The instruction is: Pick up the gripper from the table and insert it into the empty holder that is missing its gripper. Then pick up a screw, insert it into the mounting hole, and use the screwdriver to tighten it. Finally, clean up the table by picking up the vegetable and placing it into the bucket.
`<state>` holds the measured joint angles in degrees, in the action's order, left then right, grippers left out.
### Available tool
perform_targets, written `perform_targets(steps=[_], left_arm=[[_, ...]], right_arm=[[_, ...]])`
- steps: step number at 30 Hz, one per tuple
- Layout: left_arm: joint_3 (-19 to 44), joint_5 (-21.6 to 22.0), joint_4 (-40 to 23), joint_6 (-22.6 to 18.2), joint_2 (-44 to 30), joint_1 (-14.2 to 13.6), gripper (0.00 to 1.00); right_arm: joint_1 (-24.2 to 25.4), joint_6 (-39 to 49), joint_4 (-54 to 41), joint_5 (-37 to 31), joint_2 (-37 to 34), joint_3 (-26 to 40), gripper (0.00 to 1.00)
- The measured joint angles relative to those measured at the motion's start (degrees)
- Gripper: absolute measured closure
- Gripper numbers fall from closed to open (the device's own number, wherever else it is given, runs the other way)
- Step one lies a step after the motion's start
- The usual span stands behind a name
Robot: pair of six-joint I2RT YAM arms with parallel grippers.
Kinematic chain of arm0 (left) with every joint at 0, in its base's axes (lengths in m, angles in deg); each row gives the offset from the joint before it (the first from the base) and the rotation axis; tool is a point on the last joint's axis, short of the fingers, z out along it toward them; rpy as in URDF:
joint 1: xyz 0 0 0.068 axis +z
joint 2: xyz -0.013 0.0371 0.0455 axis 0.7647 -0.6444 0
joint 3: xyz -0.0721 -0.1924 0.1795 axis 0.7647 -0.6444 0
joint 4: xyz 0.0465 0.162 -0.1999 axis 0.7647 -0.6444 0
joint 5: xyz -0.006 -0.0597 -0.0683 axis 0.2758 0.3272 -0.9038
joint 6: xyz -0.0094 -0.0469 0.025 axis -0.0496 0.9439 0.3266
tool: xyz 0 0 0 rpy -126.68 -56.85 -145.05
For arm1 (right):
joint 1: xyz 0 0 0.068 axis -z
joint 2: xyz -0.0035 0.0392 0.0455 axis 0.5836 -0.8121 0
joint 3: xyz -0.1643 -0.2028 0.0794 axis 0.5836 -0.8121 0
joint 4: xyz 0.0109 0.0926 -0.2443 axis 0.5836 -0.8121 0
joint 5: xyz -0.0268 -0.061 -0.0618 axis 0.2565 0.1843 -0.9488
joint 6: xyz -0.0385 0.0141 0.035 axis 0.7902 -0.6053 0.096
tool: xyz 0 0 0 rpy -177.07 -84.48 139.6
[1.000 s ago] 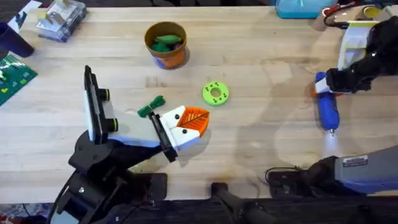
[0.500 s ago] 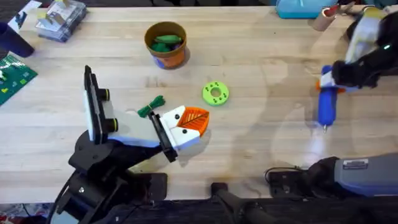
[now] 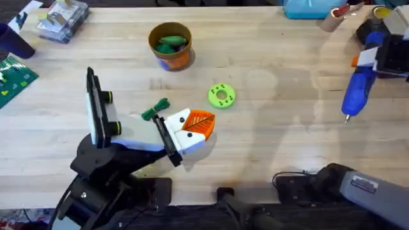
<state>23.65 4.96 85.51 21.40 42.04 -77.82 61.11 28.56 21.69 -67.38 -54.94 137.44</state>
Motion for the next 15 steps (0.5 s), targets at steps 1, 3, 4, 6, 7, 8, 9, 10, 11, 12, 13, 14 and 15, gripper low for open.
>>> perform_targets(steps=[1, 3, 4, 6, 7, 8, 9, 10, 11, 12, 13, 14, 15], left_arm=[[0.00, 0.00, -0.02, 0.00, 0.00, 0.00, 0.986], [0.00, 0.00, -0.02, 0.02, 0.00, 0.00, 0.986], [0.00, 0.00, 0.00, 0.02, 0.00, 0.00, 0.986], [0.00, 0.00, 0.00, 0.02, 0.00, 0.00, 0.986], [0.00, 0.00, -0.02, 0.00, 0.00, 0.00, 0.986], [0.00, -0.02, 0.00, 0.00, 0.00, 0.00, 0.986], [0.00, -0.02, 0.00, 0.00, 0.00, 0.00, 0.986], [0.00, 0.00, 0.00, 0.02, 0.00, 0.00, 0.986], [0.00, 0.00, 0.00, 0.00, 0.00, 0.00, 0.986], [0.00, 0.00, 0.00, 0.02, 0.00, 0.00, 0.986], [0.00, 0.00, 0.00, 0.02, 0.00, 0.00, 0.986], [0.00, 0.00, -0.02, 0.00, 0.00, 0.00, 0.986], [0.00, -0.02, 0.00, 0.00, 0.00, 0.00, 0.986]], right_arm=[[0.00, 0.02, 0.10, 0.74, 0.96, 0.00, 0.975], [-0.04, 0.04, 0.38, 1.74, 2.94, 0.00, 0.975], [-0.13, 0.06, 0.82, 2.13, 4.16, 0.00, 0.975], [-0.22, 0.11, 2.15, 2.61, 6.69, 0.00, 0.975], [-0.22, 0.20, 2.93, 2.78, 8.09, 0.00, 0.975], [-0.24, 0.22, 3.80, 2.92, 9.55, 0.00, 0.975], [-0.26, 0.22, 4.83, 3.03, 11.09, 0.00, 0.975], [-0.26, 0.24, 5.96, 3.22, 12.62, 0.00, 0.975], [-0.26, 0.24, 7.11, 3.59, 14.06, -0.02, 0.975], [-0.26, 0.22, 8.56, 4.09, 15.61, -0.18, 0.975], [-0.26, 0.22, 10.75, 4.89, 17.39, -0.86, 0.975], [-0.26, 0.24, 12.32, 5.70, 18.94, -1.61, 0.975], [-0.26, 0.22, 13.94, 6.69, 20.60, -2.67, 0.975]])
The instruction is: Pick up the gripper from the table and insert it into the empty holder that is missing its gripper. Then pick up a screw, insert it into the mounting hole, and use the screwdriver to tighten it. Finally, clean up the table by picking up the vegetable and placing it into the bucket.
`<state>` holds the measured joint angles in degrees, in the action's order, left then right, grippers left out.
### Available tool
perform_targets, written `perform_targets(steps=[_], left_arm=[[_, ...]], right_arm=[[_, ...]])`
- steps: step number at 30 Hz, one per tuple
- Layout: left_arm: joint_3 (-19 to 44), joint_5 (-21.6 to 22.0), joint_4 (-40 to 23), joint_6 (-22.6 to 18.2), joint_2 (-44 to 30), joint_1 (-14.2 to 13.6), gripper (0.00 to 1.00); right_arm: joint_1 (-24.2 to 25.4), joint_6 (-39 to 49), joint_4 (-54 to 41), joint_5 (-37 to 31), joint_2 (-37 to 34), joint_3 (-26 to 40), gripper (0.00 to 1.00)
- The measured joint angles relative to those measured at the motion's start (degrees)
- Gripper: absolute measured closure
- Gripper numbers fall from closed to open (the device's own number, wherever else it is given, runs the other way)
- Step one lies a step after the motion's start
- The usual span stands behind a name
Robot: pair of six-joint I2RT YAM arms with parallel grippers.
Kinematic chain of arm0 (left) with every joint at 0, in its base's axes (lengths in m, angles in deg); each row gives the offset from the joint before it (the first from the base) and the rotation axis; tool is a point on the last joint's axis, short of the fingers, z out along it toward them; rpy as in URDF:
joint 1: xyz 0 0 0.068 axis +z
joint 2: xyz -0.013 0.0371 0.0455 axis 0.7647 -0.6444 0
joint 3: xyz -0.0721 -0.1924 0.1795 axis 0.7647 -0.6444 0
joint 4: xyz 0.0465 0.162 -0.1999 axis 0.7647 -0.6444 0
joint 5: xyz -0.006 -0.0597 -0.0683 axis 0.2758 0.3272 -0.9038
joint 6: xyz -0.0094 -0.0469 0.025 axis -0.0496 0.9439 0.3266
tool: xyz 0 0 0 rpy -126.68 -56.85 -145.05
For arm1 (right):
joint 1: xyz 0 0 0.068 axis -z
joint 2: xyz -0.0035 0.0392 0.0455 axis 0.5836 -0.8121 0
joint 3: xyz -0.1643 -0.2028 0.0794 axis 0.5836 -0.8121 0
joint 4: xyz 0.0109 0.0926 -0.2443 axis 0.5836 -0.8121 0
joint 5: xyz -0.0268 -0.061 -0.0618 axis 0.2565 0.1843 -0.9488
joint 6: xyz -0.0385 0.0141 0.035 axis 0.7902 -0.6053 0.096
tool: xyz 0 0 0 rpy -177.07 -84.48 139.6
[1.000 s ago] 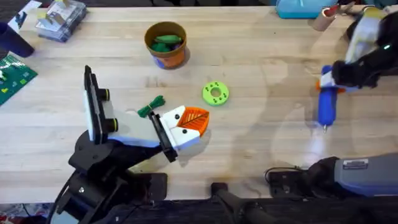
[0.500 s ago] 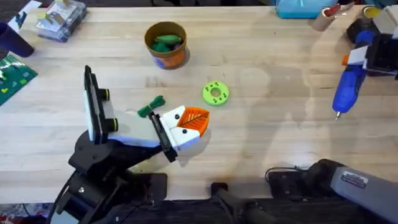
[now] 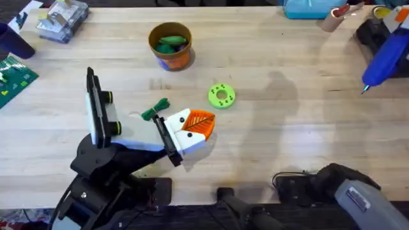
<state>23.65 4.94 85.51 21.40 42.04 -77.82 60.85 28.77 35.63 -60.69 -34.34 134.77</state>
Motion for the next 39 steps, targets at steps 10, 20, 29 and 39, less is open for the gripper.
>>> perform_targets(steps=[10, 20, 29, 39], left_arm=[[0.00, 0.02, 0.00, 0.02, 0.00, 0.00, 0.986], [0.00, 0.02, 0.00, 0.02, 0.00, 0.00, 0.986], [0.00, 0.04, 0.00, 0.02, 0.00, 0.00, 0.986], [0.00, 0.02, 0.00, 0.02, 0.00, 0.02, 0.986]], right_arm=[[-2.42, -11.02, 26.67, 12.24, 13.33, -22.34, 0.975], [-24.45, -23.37, 41.03, 15.54, 15.98, -31.89, 0.975], [-42.39, -24.56, 52.19, 16.16, 12.33, -31.95, 0.975], [-54.92, -24.66, 69.69, 16.61, 5.34, -32.10, 0.975]])
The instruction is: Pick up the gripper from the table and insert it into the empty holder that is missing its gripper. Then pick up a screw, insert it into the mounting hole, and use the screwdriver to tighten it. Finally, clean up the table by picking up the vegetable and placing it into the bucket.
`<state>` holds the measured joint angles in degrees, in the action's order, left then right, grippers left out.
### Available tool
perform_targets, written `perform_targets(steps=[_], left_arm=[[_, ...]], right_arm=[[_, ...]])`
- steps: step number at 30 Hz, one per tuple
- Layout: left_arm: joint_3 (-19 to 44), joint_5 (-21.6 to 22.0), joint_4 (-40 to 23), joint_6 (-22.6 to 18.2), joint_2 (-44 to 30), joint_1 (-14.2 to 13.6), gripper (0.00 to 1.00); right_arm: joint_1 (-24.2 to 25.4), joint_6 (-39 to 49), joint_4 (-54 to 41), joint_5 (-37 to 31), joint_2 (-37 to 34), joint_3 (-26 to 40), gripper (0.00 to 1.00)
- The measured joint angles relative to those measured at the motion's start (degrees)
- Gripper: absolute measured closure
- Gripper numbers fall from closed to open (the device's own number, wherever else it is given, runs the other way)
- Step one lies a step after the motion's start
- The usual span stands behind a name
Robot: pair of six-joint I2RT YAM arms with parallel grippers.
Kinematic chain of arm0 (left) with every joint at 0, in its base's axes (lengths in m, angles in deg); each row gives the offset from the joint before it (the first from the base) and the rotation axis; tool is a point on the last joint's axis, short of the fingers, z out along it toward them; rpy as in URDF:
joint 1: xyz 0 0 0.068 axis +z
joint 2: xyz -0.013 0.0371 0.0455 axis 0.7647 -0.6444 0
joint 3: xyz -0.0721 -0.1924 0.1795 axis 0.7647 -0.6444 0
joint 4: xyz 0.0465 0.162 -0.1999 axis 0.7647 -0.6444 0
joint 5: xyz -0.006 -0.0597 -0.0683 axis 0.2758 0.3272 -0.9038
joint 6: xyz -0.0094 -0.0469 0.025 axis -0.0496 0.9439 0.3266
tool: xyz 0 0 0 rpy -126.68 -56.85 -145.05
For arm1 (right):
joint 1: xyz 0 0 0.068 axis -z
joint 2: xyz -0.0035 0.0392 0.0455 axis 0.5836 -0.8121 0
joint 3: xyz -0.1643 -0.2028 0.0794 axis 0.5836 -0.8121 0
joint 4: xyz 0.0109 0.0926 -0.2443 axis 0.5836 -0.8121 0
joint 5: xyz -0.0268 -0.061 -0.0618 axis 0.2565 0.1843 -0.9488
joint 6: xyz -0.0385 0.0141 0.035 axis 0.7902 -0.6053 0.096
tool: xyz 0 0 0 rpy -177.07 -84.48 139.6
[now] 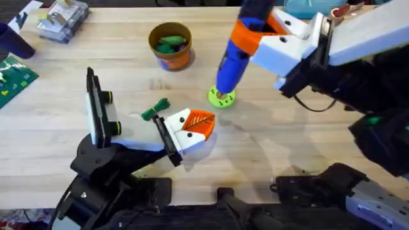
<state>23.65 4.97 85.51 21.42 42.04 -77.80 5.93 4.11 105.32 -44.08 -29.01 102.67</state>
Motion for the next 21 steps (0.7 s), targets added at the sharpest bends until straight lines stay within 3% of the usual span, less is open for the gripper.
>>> perform_targets(steps=[8, 21], left_arm=[[0.00, 0.02, -0.02, 0.00, 0.00, -0.02, 0.986], [0.00, 0.14, 0.00, 0.00, 0.00, -0.02, 0.986]], right_arm=[[-6.01, 0.05, 18.10, 0.38, -6.01, -0.12, 0.975], [-10.95, -0.73, 18.62, 0.60, -11.09, 4.48, 0.975]])
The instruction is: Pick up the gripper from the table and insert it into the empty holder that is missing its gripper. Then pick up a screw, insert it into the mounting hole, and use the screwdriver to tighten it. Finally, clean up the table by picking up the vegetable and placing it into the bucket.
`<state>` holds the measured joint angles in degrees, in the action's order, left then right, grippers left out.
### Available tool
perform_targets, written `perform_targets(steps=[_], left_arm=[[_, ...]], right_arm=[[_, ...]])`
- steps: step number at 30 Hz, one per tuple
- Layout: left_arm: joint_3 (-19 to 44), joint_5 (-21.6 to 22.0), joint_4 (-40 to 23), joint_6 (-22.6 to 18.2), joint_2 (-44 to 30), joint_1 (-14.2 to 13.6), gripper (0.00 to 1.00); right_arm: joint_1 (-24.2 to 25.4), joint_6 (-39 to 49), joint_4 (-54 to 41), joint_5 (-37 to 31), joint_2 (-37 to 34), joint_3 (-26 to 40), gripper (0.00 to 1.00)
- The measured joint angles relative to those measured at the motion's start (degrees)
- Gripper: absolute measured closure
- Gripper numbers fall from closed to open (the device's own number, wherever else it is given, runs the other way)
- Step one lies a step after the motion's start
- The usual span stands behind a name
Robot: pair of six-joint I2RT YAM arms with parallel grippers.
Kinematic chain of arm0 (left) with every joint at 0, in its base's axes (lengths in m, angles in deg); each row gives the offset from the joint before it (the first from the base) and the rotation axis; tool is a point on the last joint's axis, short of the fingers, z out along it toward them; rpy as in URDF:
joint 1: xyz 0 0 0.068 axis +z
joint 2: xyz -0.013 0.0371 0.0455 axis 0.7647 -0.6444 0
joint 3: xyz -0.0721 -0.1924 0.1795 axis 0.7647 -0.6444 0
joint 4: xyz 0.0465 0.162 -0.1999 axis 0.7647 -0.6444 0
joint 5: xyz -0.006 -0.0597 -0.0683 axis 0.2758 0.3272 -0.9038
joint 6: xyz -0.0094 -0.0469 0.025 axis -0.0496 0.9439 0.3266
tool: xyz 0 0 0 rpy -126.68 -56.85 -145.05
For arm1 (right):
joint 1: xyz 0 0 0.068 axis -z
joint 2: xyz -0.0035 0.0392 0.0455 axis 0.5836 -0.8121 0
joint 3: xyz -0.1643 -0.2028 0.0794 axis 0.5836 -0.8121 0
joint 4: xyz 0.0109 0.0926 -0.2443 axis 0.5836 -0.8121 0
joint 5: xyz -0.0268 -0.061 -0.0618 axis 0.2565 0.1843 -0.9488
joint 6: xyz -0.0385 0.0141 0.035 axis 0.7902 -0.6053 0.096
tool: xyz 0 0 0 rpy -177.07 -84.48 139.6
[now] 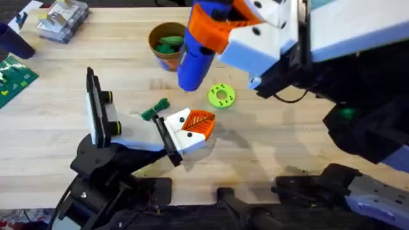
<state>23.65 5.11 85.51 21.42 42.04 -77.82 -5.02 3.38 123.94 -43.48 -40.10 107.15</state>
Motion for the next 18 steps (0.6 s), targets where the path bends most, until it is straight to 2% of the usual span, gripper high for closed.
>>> perform_targets(steps=[6, 13, 18], left_arm=[[0.00, 0.01, 0.00, 0.00, 0.00, 0.00, 0.986], [0.00, 0.00, -0.01, 0.00, 0.00, 0.00, 0.986], [0.00, 0.01, -0.01, 0.00, 0.00, 0.00, 0.986]], right_arm=[[-1.54, -0.79, -0.72, 0.00, 0.00, 0.65, 0.975], [-2.76, -1.12, -7.98, 0.00, -0.02, 0.74, 0.976], [-2.89, -1.18, -8.76, -0.02, -0.02, 0.74, 0.976]])
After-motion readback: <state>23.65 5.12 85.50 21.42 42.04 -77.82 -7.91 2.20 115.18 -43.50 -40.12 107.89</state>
